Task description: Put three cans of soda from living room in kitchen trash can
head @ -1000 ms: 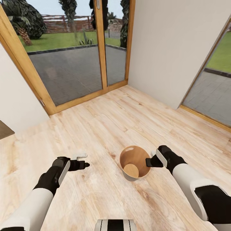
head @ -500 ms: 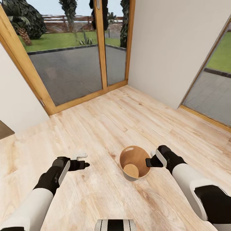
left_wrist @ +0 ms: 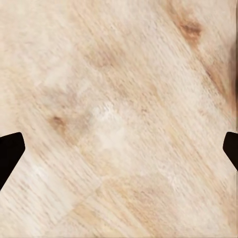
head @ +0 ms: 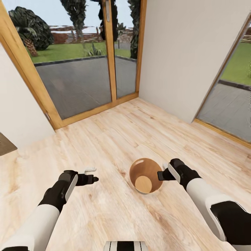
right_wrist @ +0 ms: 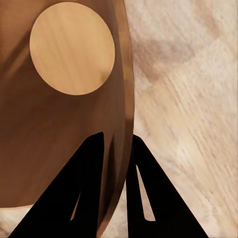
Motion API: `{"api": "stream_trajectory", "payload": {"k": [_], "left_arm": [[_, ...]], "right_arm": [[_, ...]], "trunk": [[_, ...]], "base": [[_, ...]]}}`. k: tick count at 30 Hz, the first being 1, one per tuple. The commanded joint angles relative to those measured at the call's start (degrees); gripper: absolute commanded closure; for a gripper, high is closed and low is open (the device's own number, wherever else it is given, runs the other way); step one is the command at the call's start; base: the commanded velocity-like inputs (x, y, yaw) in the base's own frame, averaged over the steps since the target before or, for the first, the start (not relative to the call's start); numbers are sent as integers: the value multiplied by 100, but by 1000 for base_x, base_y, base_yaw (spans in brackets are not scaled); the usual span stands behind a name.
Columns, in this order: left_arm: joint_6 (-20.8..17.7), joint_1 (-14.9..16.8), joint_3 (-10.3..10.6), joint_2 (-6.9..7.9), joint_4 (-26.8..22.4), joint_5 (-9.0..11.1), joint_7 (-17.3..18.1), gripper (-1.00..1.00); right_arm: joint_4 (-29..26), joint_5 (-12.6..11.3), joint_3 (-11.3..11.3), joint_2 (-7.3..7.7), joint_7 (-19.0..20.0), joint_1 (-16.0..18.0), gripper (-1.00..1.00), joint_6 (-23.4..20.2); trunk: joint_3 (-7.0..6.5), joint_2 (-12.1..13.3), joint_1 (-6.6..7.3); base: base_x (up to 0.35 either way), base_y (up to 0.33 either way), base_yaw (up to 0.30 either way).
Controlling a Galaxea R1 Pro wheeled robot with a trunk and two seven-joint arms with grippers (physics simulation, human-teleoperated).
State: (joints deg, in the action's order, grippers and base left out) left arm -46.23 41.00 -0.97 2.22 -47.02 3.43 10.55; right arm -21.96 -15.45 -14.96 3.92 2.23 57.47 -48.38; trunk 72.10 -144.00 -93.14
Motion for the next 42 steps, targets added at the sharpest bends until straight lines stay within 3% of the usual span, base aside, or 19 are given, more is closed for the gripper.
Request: {"api": "stream_trajectory", "payload": {"k": [1,42], "left_arm": [[0,-1,0,0,0,-1,0,-100],[2,-1,0,-17,0,-9,0,-100]], "right_arm": [[-2,-54,-3,-2,21,1,100,3],[-1,-73,-69,-83,50,1,100,29]], "trunk": [[-23,2,2],[-931,56,108]], "base": [[0,0,0],[0,0,0]]}}
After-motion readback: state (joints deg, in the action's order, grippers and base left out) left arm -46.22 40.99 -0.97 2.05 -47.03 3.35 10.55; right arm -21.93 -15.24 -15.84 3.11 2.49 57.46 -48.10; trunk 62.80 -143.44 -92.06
